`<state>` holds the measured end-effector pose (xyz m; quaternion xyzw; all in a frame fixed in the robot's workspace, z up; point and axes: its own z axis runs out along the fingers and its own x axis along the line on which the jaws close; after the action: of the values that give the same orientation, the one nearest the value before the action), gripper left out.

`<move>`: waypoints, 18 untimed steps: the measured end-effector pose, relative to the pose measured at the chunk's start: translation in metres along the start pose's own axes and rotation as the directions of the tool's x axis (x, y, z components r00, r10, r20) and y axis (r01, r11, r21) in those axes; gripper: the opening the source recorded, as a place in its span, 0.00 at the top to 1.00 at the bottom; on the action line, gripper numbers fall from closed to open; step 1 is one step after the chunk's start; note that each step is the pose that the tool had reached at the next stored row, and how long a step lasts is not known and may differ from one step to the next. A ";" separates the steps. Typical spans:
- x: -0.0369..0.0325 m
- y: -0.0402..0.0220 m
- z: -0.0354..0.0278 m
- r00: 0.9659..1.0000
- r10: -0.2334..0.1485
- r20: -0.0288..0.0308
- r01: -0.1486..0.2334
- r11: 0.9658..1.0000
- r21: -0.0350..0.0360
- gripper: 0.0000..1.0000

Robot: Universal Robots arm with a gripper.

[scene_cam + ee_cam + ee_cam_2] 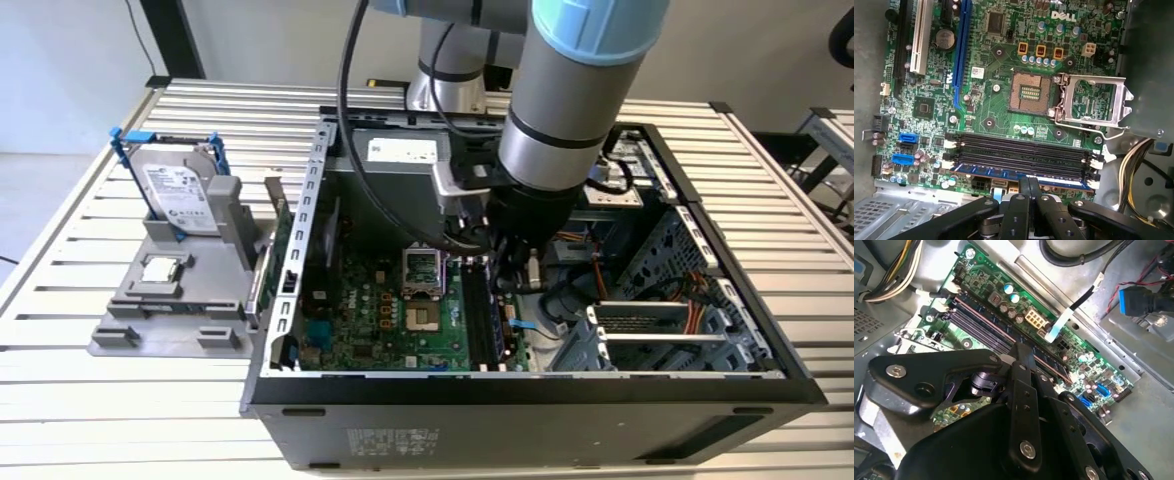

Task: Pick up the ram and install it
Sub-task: 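Press down the ram until it locks into place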

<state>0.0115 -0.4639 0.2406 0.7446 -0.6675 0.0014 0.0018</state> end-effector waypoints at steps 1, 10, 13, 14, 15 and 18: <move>0.0000 0.0000 0.0017 1.000 0.000 0.000 0.000 1.000 0.000 1.00; 0.0046 0.0004 0.0175 1.000 0.007 -0.001 -0.007 1.000 -0.001 1.00; 0.0050 0.0003 0.0229 1.000 0.011 -0.002 -0.011 1.000 -0.001 1.00; 0.0049 0.0003 0.0244 1.000 0.011 -0.002 -0.011 1.000 -0.001 1.00; 0.0047 0.0002 0.0240 1.000 0.011 -0.004 -0.011 1.000 -0.002 1.00; 0.0045 0.0001 0.0144 1.000 0.012 0.002 -0.012 1.000 0.000 1.00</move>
<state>0.0119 -0.4684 0.2262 0.7407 -0.6718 0.0009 0.0011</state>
